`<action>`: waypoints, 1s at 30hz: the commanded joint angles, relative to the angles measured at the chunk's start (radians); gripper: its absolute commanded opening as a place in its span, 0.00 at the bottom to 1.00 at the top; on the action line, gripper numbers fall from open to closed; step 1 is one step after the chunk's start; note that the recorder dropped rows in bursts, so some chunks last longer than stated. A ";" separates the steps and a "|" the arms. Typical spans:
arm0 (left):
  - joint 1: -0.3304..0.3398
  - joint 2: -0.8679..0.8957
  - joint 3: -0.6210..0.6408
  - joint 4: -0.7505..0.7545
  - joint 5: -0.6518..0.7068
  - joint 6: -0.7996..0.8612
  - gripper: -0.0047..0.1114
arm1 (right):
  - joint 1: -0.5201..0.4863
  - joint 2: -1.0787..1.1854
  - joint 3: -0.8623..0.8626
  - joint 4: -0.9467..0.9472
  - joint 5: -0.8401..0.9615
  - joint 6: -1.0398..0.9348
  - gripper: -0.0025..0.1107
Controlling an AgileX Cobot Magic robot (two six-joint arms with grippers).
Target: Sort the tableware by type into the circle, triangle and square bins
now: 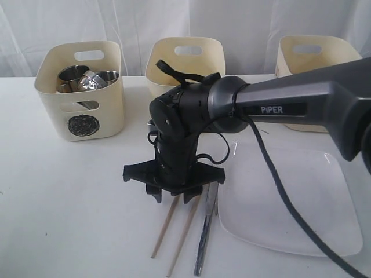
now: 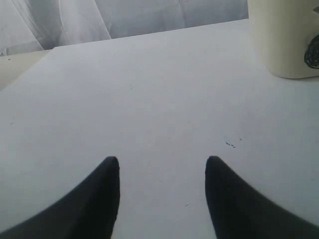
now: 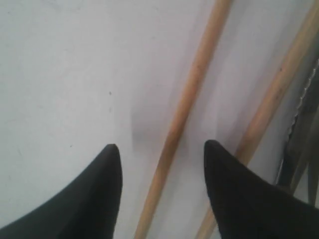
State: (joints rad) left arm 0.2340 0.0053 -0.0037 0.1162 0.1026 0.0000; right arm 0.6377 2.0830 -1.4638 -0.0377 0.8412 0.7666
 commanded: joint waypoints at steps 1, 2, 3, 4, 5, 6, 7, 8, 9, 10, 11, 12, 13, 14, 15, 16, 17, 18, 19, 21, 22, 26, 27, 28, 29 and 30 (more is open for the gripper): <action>0.002 -0.005 0.004 -0.010 -0.004 0.000 0.53 | 0.001 0.005 -0.001 -0.045 -0.017 0.052 0.42; 0.002 -0.005 0.004 -0.010 -0.004 0.000 0.53 | -0.001 0.009 -0.001 -0.044 -0.023 0.052 0.42; 0.002 -0.005 0.004 -0.010 -0.004 0.000 0.53 | -0.001 0.015 -0.001 -0.044 -0.026 0.070 0.42; 0.002 -0.005 0.004 -0.010 -0.004 0.000 0.53 | -0.001 0.019 -0.001 -0.044 -0.026 0.072 0.42; 0.002 -0.005 0.004 -0.010 -0.004 0.000 0.53 | -0.001 0.028 -0.001 -0.044 -0.026 0.072 0.42; 0.002 -0.005 0.004 -0.010 -0.004 0.000 0.53 | -0.001 0.033 -0.001 -0.044 -0.021 0.072 0.42; 0.002 -0.005 0.004 -0.010 -0.004 0.000 0.53 | -0.001 0.040 -0.001 -0.044 -0.018 0.072 0.42; 0.002 -0.005 0.004 -0.010 -0.004 0.000 0.53 | -0.001 0.048 -0.001 -0.044 -0.018 0.072 0.42; 0.002 -0.005 0.004 -0.010 -0.004 0.000 0.53 | -0.001 0.050 -0.001 -0.044 -0.018 0.072 0.42; 0.002 -0.005 0.004 -0.010 -0.004 0.000 0.53 | -0.001 0.054 -0.001 -0.044 -0.018 0.072 0.41; 0.002 -0.005 0.004 -0.010 -0.004 0.000 0.53 | -0.001 0.054 -0.001 -0.044 -0.018 0.072 0.39; 0.002 -0.005 0.004 -0.010 -0.004 0.000 0.53 | -0.001 0.054 -0.001 -0.044 -0.018 0.072 0.34; 0.002 -0.005 0.004 -0.010 -0.004 0.000 0.53 | -0.001 0.054 -0.001 -0.044 -0.018 0.072 0.30; 0.002 -0.005 0.004 -0.010 -0.004 0.000 0.53 | -0.001 0.054 -0.001 -0.044 -0.018 0.063 0.23; 0.002 -0.005 0.004 -0.010 -0.004 0.000 0.53 | -0.001 0.054 -0.001 -0.044 -0.020 0.044 0.18; 0.002 -0.005 0.004 -0.010 -0.004 0.000 0.53 | -0.001 0.054 -0.001 -0.040 -0.020 -0.002 0.04; 0.002 -0.005 0.004 -0.010 -0.004 0.000 0.53 | -0.001 0.054 -0.001 -0.040 -0.020 -0.012 0.02; 0.002 -0.005 0.004 -0.010 -0.004 0.000 0.53 | -0.001 0.054 -0.001 -0.040 -0.020 -0.020 0.02; 0.002 -0.005 0.004 -0.010 -0.004 0.000 0.53 | -0.001 0.054 -0.001 -0.040 -0.020 -0.031 0.02; 0.002 -0.005 0.004 -0.010 -0.004 0.000 0.53 | -0.001 0.050 -0.001 -0.038 -0.020 -0.033 0.02; 0.002 -0.005 0.004 -0.010 -0.004 0.000 0.53 | -0.001 0.044 -0.001 -0.038 -0.020 -0.035 0.02; 0.002 -0.005 0.004 -0.010 -0.004 0.000 0.53 | -0.001 0.003 -0.001 -0.024 -0.065 -0.063 0.02; 0.002 -0.005 0.004 -0.010 -0.004 0.000 0.53 | 0.001 -0.015 -0.001 -0.024 -0.091 -0.064 0.02; 0.002 -0.005 0.004 -0.010 -0.004 0.000 0.53 | 0.001 -0.032 -0.001 -0.024 -0.120 -0.066 0.02; 0.002 -0.005 0.004 -0.010 -0.004 0.000 0.53 | 0.003 -0.047 -0.001 -0.023 -0.141 -0.066 0.02; 0.002 -0.005 0.004 -0.010 -0.004 0.000 0.53 | 0.007 -0.065 -0.001 -0.023 -0.162 -0.069 0.02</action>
State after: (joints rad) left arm 0.2340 0.0053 -0.0037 0.1162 0.1026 0.0000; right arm 0.6385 2.0745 -1.4643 -0.0592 0.7414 0.7143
